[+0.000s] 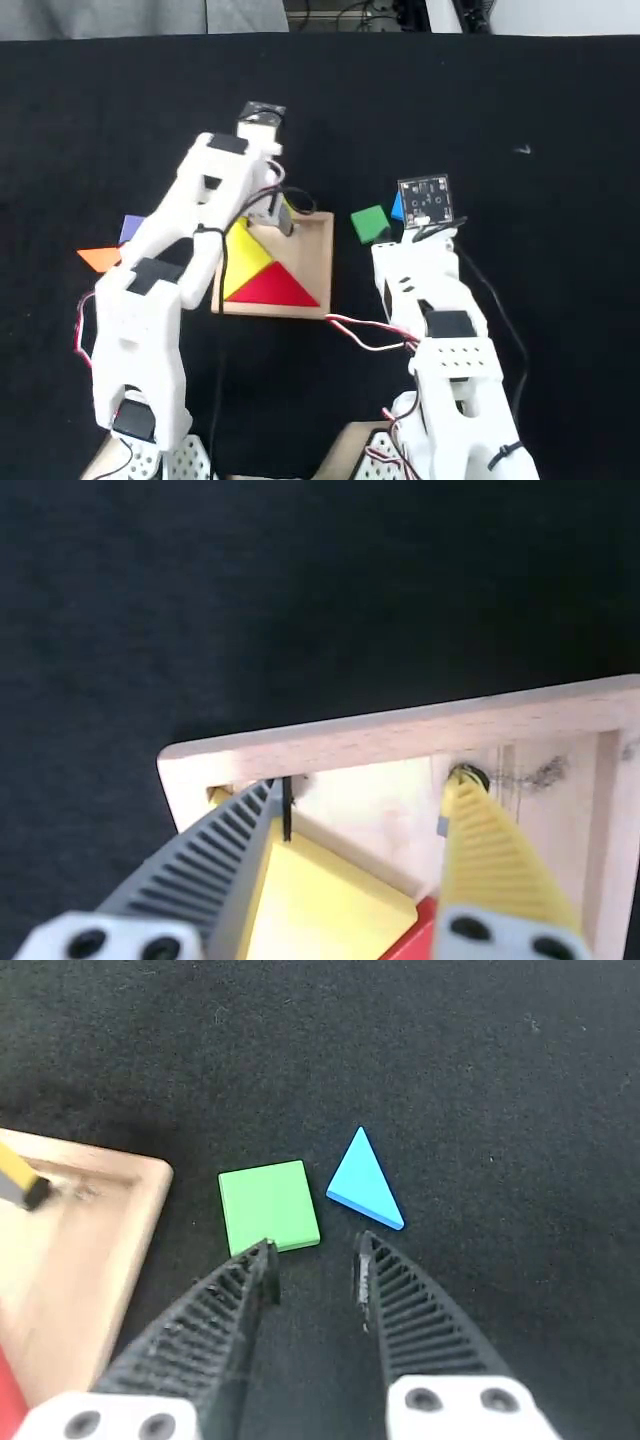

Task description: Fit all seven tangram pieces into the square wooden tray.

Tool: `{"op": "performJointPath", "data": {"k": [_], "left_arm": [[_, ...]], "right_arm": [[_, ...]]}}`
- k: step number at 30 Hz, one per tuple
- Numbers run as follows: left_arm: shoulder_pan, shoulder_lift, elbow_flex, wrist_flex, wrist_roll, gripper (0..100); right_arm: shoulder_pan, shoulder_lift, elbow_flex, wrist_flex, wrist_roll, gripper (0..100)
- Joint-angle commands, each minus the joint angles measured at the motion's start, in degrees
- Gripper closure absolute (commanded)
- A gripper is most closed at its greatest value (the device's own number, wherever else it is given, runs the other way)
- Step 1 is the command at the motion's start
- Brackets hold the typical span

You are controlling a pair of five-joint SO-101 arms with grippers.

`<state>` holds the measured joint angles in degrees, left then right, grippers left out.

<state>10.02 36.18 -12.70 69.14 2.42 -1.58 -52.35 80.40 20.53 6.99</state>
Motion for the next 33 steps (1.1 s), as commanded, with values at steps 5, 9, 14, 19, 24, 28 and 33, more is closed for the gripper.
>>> {"op": "performJointPath", "data": {"k": [5,9,14,19,24,28,33], "left_arm": [[-5.3,-0.6,-3.2,1.8,2.0,75],[-4.6,-0.8,-4.4,4.9,2.4,75],[-6.8,-6.3,-6.0,8.5,2.5,75],[-9.3,-19.6,-3.6,13.5,1.9,75],[-14.1,-33.3,3.7,15.6,-2.8,75],[-19.4,-45.1,8.6,19.4,-6.9,75],[-30.5,-60.7,11.1,24.8,-14.2,75]], "right_arm": [[-0.5,0.3,-0.3,-1.4,0.6,86.4],[-0.5,0.3,-0.3,-1.4,0.6,86.4],[-0.5,0.3,-0.3,-1.4,0.6,86.4],[-0.5,0.3,-0.3,-1.4,0.6,86.4],[-0.5,0.3,-0.3,-1.4,0.6,86.4],[-0.5,0.3,-0.3,-1.4,0.6,86.4],[-0.5,0.3,-0.3,-1.3,0.6,86.4]]}}
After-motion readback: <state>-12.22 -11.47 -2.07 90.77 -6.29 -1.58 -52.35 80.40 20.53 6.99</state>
